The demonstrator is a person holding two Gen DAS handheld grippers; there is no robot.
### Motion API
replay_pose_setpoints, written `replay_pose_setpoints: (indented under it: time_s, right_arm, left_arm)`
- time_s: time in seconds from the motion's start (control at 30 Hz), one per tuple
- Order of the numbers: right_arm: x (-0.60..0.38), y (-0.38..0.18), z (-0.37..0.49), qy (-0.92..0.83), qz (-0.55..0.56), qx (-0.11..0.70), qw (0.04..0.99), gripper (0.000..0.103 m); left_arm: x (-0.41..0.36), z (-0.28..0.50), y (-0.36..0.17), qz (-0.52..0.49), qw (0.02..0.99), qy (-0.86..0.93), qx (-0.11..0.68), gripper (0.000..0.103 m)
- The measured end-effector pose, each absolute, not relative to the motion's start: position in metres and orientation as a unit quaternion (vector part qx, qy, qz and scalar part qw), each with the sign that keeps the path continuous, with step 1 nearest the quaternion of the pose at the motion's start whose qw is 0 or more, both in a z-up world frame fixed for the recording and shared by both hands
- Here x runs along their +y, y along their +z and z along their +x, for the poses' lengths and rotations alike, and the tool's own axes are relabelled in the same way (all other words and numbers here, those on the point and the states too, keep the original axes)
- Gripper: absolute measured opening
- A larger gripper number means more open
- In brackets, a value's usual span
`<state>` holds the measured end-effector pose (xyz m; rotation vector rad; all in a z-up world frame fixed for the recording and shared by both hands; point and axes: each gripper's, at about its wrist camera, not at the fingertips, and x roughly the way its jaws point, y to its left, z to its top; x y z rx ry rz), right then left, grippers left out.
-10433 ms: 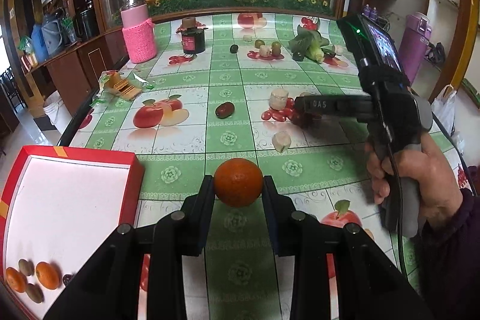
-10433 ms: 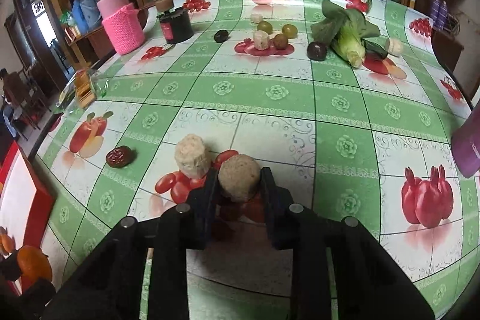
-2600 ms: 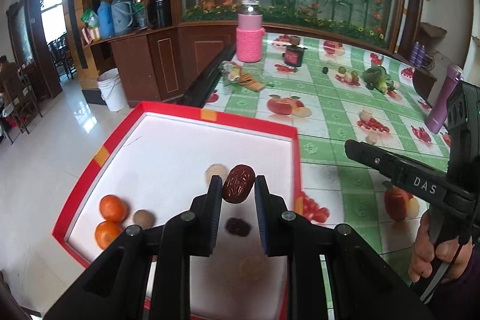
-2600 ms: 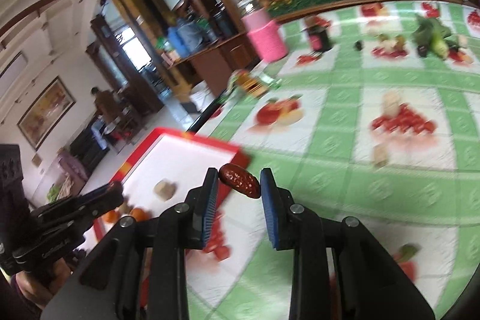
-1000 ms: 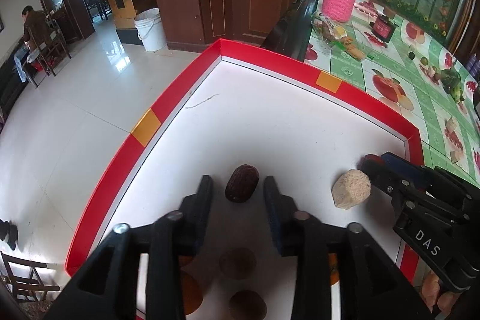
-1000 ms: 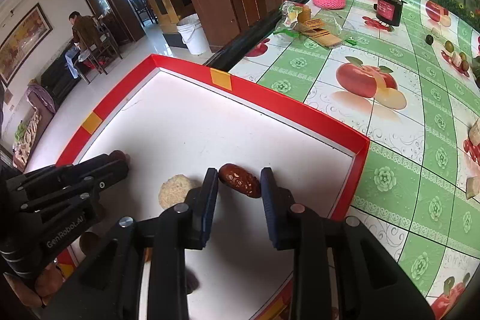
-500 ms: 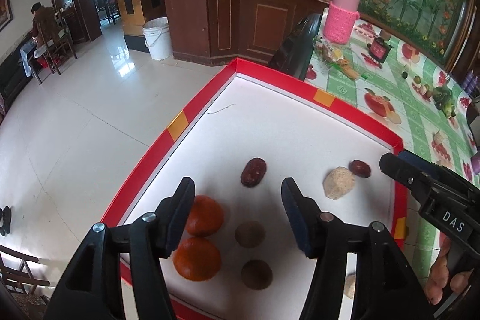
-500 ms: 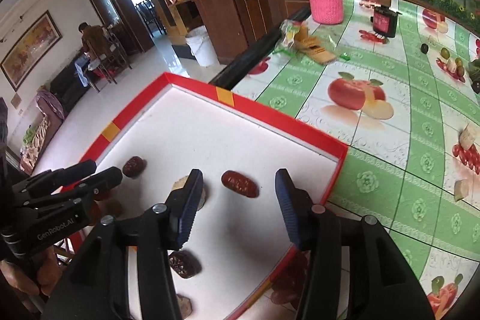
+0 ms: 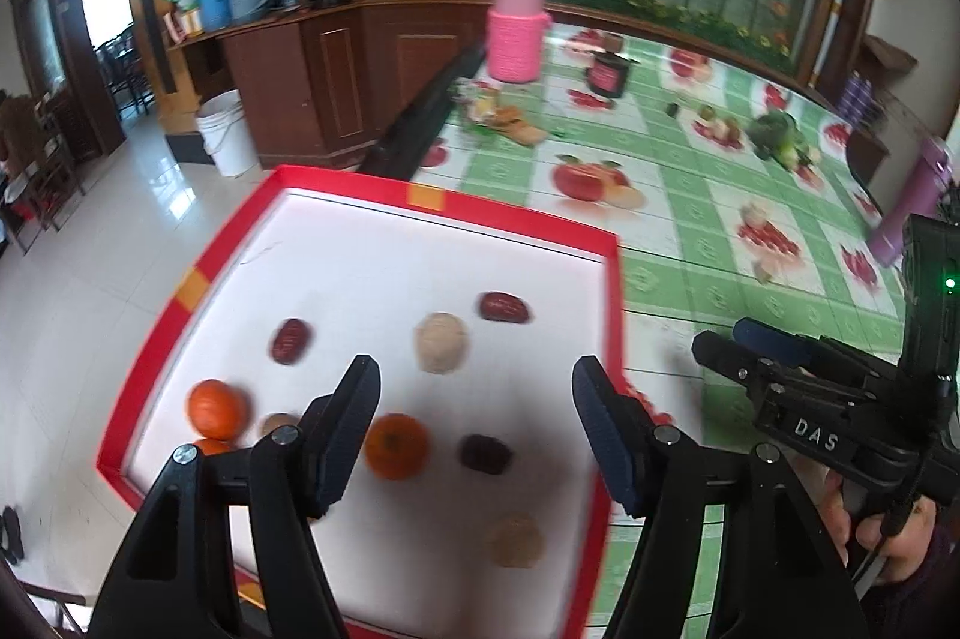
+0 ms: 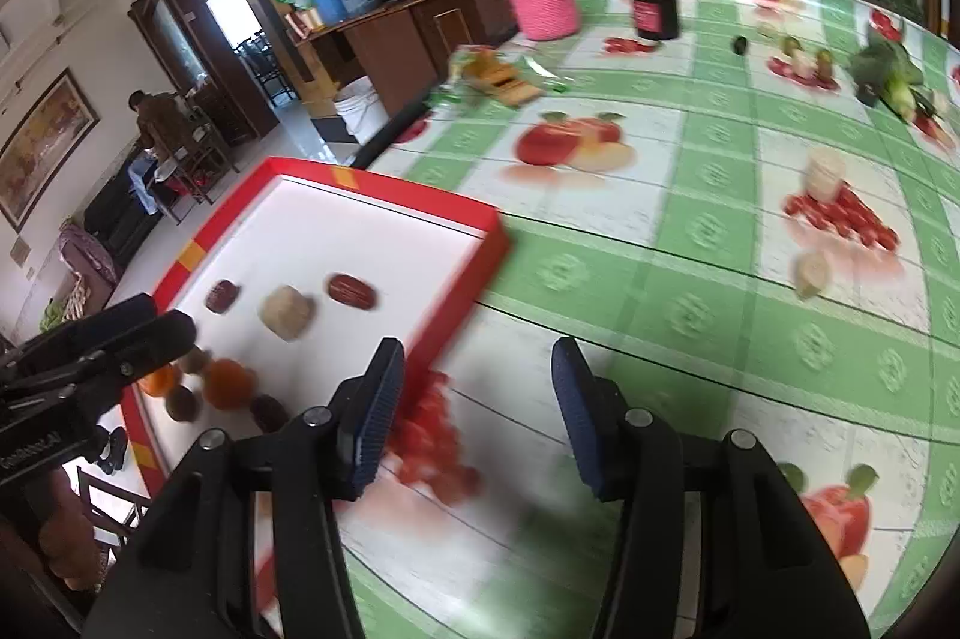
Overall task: Organize fruits
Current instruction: 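Move both grippers back over the fruits on the tablecloth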
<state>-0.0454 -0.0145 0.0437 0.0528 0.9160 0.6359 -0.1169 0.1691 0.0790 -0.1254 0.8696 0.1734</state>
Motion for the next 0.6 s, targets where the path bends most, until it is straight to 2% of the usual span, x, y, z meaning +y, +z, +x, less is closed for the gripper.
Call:
replay_pose_setpoints:
  time_s: [0.37, 0.6]
  right_arm:
    - [-0.137, 0.039, -0.017, 0.214, 0.064, 0.422, 0.879, 0.053]
    - [-0.205, 0.054, 0.023, 0.138, 0.145, 0.359, 0.912, 0.053]
  left_arm:
    - [0.094, -0.087, 0.077, -0.013, 0.903, 0.018, 0.430, 0.067]
    - [0.037, -0.045, 0.072, 0.009, 0.908, -0.044, 0.416, 0.067]
